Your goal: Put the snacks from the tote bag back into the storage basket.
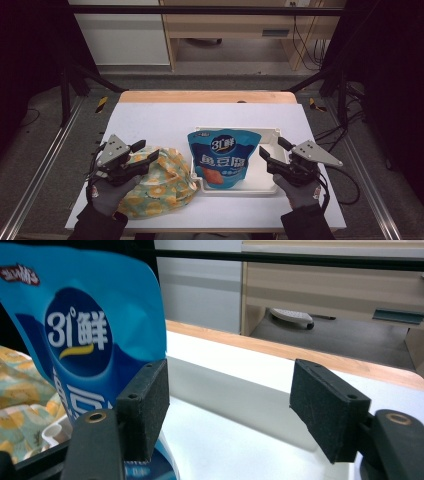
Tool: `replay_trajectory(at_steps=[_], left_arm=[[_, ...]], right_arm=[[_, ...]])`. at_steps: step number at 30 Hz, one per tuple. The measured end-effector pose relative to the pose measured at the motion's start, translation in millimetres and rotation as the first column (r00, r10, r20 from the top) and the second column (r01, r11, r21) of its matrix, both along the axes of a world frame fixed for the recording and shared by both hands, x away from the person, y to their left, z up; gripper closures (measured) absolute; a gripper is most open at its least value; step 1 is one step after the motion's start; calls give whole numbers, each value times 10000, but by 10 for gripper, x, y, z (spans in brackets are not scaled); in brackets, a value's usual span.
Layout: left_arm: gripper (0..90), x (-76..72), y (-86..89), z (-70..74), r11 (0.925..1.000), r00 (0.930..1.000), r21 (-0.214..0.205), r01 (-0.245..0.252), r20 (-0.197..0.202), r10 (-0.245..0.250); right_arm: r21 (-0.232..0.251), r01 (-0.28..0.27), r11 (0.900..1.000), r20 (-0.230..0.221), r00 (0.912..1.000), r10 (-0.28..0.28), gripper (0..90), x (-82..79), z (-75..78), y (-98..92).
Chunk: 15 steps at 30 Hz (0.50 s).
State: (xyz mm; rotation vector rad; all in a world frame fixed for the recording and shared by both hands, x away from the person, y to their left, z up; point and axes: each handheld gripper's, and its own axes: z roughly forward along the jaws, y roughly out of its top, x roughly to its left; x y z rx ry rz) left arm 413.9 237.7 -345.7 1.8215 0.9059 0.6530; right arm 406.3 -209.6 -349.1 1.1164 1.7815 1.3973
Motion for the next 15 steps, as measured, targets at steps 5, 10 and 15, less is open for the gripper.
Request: replay_trajectory(at_steps=[5, 10, 15], left_arm=[[433, -21, 135, -121, 9997, 9996, -17, -228, -164, 227], [424, -55, 219, -218, 9992, 9988, 40, -391, -295, 392], [420, -86, 316, -269, 9977, 9974, -197, -641, -334, 635]], right_arm=[[-42, 170, 9998, 95, 9998, -170, 303, -52, -50, -79], [-156, 355, 9992, -163, 9992, -358, 296, -67, -144, -145], [-287, 513, 9983, -551, 9971, -529, 285, -12, -276, -216]])
